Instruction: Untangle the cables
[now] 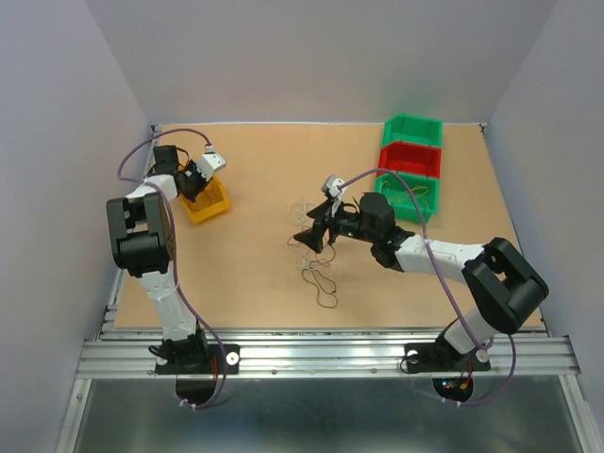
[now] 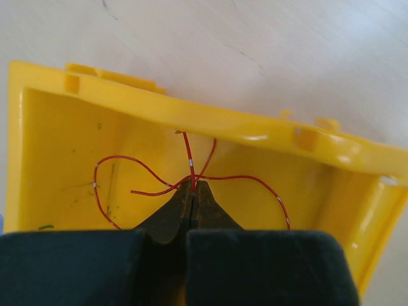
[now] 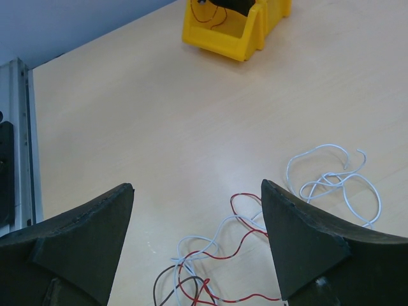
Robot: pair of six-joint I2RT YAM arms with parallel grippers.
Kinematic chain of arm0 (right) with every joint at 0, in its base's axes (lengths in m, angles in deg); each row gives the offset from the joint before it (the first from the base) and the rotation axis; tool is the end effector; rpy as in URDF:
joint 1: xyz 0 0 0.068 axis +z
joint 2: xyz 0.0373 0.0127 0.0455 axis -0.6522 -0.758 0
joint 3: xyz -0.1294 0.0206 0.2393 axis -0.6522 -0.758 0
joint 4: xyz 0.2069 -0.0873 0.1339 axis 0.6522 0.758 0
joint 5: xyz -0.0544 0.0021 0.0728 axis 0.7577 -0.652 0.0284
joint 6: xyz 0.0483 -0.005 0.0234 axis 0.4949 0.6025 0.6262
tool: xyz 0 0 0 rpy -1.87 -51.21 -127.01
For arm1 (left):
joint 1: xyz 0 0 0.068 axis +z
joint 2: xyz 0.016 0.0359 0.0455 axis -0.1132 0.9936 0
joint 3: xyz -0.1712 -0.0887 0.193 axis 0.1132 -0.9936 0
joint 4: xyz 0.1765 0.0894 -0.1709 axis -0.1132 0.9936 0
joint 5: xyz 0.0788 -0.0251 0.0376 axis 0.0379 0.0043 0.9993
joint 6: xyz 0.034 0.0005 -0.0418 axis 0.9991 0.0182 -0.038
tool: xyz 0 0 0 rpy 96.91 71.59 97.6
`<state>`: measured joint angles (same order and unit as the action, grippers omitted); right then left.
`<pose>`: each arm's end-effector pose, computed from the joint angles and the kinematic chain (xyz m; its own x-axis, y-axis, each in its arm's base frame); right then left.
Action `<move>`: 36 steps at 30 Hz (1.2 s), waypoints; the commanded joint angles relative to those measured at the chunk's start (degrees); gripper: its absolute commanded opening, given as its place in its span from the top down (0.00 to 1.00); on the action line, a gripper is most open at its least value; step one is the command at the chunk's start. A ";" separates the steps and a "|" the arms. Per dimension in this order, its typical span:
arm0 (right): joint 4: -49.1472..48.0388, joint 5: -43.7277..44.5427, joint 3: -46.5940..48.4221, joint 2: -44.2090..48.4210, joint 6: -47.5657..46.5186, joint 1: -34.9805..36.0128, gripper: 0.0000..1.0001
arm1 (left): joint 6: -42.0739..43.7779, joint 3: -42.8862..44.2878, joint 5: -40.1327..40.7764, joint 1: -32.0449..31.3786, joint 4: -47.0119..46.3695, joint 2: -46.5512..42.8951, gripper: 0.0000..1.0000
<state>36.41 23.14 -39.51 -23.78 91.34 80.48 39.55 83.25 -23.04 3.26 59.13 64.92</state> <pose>0.2463 0.2268 0.2319 -0.1867 -0.0568 -0.9808 -0.9099 0.3863 0.1509 0.4219 0.0555 0.1828 -0.1903 0.7239 -0.6631 0.6733 0.5878 0.4485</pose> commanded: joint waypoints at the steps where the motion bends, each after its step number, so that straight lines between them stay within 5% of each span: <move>1: -3.35 -0.49 3.91 -0.24 0.34 0.05 0.14 | -0.21 5.54 0.46 0.26 3.44 1.65 0.99; 9: -3.26 0.21 3.91 -0.42 0.17 0.05 0.14 | -2.84 8.35 -0.25 0.08 2.65 0.96 0.81; 10: -3.17 0.39 3.91 -0.50 0.26 0.05 0.14 | -3.11 8.44 -0.25 0.08 2.56 0.26 0.65; 13: -1.78 2.58 4.52 -0.76 0.87 0.05 0.14 | -3.72 6.61 -0.07 0.08 0.90 -2.20 0.52; 15: 2.51 4.86 6.72 -1.38 0.96 0.05 0.13 | -3.81 5.37 0.19 0.08 -0.24 -4.39 0.41; 20: 15.70 10.13 13.31 -2.70 1.84 0.05 0.13 | -3.81 1.60 1.15 0.08 -1.39 -8.62 0.33; 22: 22.47 13.56 15.86 -2.88 2.36 0.13 0.13 | -3.90 -0.24 1.25 0.17 -1.65 -11.08 0.01; 31: 30.13 19.81 14.55 1.95 3.86 0.13 0.12 | -8.98 -4.83 0.80 0.08 -4.55 -20.04 0.01; 36: 34.78 22.97 14.63 2.48 3.95 0.13 0.12 | -16.19 -11.14 -1.29 0.08 -13.76 -27.59 0.01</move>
<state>66.99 42.31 -26.18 -23.58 94.82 80.48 29.76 76.04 -21.64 3.26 53.34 44.81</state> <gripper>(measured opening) 0.884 0.986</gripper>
